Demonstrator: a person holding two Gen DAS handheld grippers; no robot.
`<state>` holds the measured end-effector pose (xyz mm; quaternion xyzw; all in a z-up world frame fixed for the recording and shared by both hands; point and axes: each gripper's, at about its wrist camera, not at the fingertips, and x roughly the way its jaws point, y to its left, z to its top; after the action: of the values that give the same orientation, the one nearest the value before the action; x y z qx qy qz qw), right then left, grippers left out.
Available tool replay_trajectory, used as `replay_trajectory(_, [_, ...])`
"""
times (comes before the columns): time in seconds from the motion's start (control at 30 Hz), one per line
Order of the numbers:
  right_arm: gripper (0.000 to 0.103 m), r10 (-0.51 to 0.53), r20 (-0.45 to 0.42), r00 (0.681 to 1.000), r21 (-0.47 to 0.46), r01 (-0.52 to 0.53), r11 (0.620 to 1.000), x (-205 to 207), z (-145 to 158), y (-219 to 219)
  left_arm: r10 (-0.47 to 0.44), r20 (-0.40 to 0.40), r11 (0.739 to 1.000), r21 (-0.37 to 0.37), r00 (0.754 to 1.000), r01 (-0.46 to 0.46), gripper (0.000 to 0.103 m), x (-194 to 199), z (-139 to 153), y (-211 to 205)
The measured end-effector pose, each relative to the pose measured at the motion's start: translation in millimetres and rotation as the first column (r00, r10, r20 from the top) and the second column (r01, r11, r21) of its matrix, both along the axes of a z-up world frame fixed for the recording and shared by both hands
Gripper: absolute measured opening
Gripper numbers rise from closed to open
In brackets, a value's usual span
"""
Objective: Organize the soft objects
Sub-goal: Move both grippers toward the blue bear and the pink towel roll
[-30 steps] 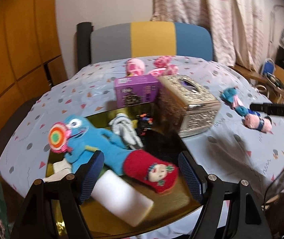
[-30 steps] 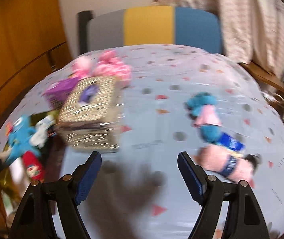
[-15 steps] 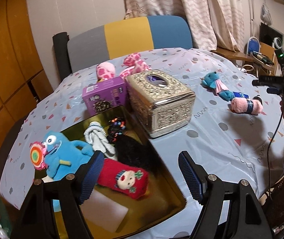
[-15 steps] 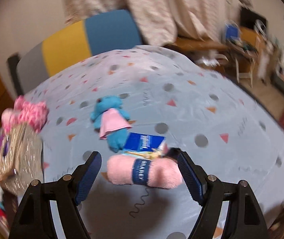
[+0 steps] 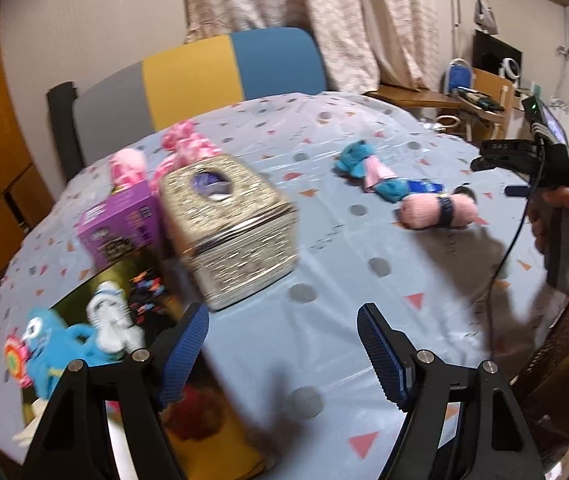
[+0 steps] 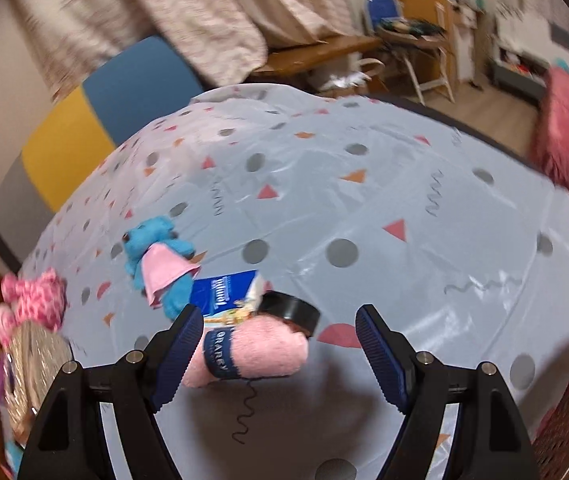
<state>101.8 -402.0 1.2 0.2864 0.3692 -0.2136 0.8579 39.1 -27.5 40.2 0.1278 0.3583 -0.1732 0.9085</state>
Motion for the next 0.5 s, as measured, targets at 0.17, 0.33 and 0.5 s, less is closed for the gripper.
replay_trajectory(0.17, [0.08, -0.059, 0.014, 0.998, 0.058, 0.058, 0.997, -8.1, -3.3, -13.4, -0.07, -0.012, 0.997, -0.018, 0.997, 0.07, 0.077, 14.3, 3.7, -33.7])
replay_trajectory(0.33, [0.08, -0.058, 0.03, 0.998, 0.066, 0.056, 0.996, -9.6, -1.6, -13.3, -0.107, -0.057, 0.993, -0.058, 0.993, 0.103, 0.077, 42.8, 4.3, -67.8])
replay_trajectory(0.5, [0.08, -0.039, 0.051, 0.998, 0.067, 0.036, 0.997, -8.8, 1.8, -10.8, -0.107, -0.126, 0.989, -0.112, 0.986, 0.093, 0.077, 84.3, 0.5, -102.6])
